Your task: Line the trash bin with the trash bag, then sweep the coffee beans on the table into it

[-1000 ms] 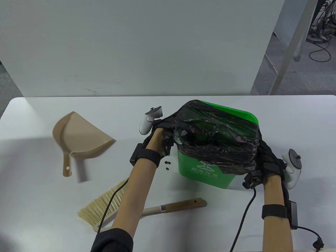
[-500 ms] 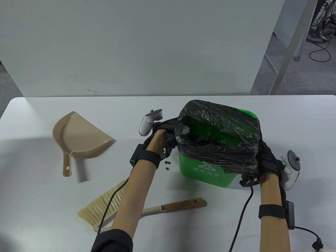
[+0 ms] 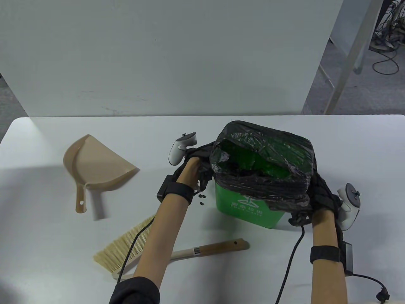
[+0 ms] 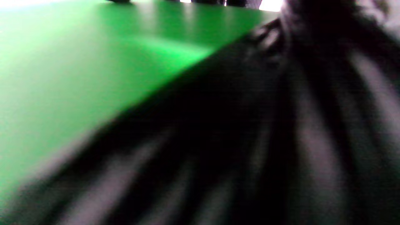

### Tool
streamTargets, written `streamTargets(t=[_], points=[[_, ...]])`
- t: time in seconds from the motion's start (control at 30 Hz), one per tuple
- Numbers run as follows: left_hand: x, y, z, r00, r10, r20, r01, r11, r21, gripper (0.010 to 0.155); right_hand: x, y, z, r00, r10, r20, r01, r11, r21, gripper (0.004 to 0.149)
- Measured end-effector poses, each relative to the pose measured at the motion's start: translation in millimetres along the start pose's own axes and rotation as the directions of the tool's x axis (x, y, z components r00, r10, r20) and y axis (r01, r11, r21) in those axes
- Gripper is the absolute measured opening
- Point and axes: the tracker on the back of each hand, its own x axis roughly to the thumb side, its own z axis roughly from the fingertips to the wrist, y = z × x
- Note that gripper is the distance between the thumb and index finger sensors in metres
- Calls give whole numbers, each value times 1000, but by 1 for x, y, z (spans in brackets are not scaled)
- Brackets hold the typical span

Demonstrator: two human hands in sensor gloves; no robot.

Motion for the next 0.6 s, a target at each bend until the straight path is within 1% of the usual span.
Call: streamTargets(t=[0.07,0.2,0.27,0.37,0.47,0.6], points=[[-1,0,1,1000,-7,-16,8,1000,23,59,2,1,2,1000,20,-11,-21,999,-28,34],[-2,1,1,1000,-8,-12,8,1000,28,57,4,4,9,998,47,-49,-52,994,-100,34],[-3,2,2,1000,-16,-19,17,999,45,55,3,4,12,995,62,-83,-71,991,-113,34],[-3,2,5,999,-32,-22,33,998,62,55,1,6,16,996,42,-83,-51,992,-115,34],[-2,3,10,998,-54,-28,56,994,95,56,2,6,20,992,57,-109,-69,991,-112,34],[0,0,13,998,-65,15,63,992,113,53,4,4,20,992,48,-114,-64,987,-149,34]])
